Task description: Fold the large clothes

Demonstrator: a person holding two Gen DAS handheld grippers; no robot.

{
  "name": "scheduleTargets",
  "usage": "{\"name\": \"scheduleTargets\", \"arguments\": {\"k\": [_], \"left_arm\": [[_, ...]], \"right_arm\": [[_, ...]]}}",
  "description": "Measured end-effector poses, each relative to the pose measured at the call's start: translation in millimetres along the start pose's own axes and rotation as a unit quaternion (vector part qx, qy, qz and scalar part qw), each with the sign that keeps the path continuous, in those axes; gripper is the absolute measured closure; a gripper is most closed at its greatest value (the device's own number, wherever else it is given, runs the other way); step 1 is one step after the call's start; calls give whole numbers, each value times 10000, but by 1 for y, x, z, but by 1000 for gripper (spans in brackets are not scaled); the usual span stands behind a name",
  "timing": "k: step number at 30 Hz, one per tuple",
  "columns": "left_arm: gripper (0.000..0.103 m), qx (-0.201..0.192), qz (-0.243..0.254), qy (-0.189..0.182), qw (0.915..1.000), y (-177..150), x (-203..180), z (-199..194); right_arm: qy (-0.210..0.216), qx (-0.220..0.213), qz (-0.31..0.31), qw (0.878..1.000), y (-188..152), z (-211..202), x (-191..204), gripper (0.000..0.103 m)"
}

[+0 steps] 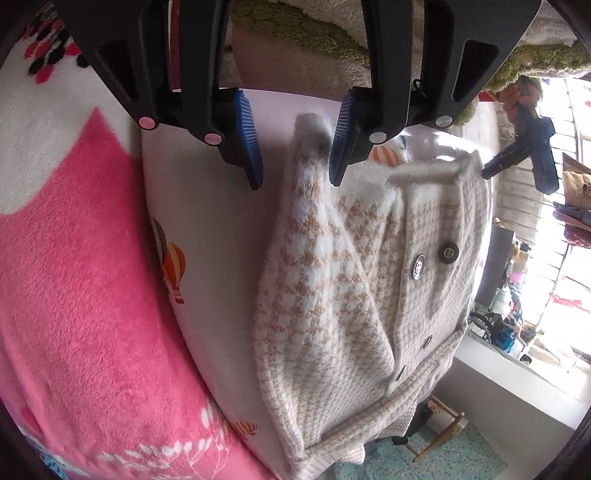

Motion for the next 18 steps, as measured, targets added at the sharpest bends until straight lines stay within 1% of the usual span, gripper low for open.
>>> {"name": "scheduleTargets", "arguments": {"k": [2, 3, 4, 5, 7, 9, 12, 15, 18], "left_arm": [[56, 2, 129, -105, 9999, -1, -11, 2], [61, 27, 196, -143, 9997, -3, -16, 4], [67, 30, 263, -99, 9996, -4, -19, 6], [70, 5, 335, -1, 9994, -4, -20, 8], [93, -62, 525, 137, 9985, -3, -24, 8], [96, -207, 577, 12, 9981, 2, -27, -4], [96, -603, 628, -274, 9958, 19, -36, -38], [96, -1077, 547, -530, 9913, 50, -40, -73], [96, -1374, 411, -823, 9862, 88, -43, -90]], "right_arm": [[136, 34, 45, 9999, -3, 2, 2, 68], [172, 46, 35, 9998, -6, 4, 4, 77], [178, 67, 33, 9998, -8, 6, 6, 84], [186, 104, 59, 9998, -9, 9, 6, 92], [250, 45, 151, 9996, -10, 8, 6, 94], [394, -107, 197, 9990, -5, -1, 9, 95], [737, -487, 213, 9959, 11, -27, 25, 95], [1101, -918, 52, 9897, 37, -54, 49, 95], [1310, -1259, -140, 9833, 72, -67, 67, 95]]}}
Point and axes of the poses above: each gripper's, at about its wrist camera, not at the fingertips, and z roughly the way its jaws point, x to its left, y to its top, the point moved 10 cm from there along z, roughly the way its jaws point, and after that the axes turned 5 degrees about y, right-handed, at the moved point
